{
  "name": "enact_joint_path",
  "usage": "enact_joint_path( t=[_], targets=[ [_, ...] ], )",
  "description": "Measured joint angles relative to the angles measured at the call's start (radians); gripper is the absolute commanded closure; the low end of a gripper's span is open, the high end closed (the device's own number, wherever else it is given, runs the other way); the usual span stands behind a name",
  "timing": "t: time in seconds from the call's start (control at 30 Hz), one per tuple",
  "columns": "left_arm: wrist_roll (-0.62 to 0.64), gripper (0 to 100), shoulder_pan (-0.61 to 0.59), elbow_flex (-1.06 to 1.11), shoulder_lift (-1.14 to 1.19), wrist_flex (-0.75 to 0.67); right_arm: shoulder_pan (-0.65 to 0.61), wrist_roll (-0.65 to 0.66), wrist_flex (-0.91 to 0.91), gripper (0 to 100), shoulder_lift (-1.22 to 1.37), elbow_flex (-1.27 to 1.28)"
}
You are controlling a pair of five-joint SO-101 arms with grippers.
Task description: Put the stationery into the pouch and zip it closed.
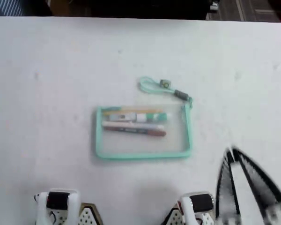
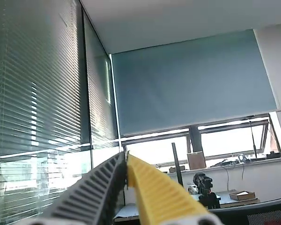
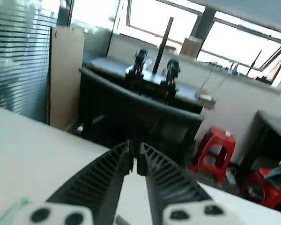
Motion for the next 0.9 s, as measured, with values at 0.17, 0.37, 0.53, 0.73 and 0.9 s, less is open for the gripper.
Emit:
enact_joint_path(
  t=[0.17, 0.37, 0.53, 0.73, 0.9],
  targets=[
    [0.0, 98, 0.002, 0.052, -0.025, 0.066, 0.0, -0.063, 0.0, 98.1, -0.249, -0.012],
    [0.0, 98, 0.002, 0.055, -0.025, 0.117, 0.034, -0.081, 0.002, 98.1, -0.396, -0.015],
    [0.0, 98, 0.002, 0.061, -0.025, 0.117, 0.063, -0.081, 0.002, 98.1, -0.397, 0.034],
    [0.0, 98, 0.002, 0.178, -0.025, 0.117, 0.068, -0.081, -0.002, 98.1, -0.397, 0.244],
    [0.0, 98, 0.002, 0.371, -0.025, 0.026, 0.063, -0.081, -0.083, 98.1, -0.397, 0.448]
  ],
)
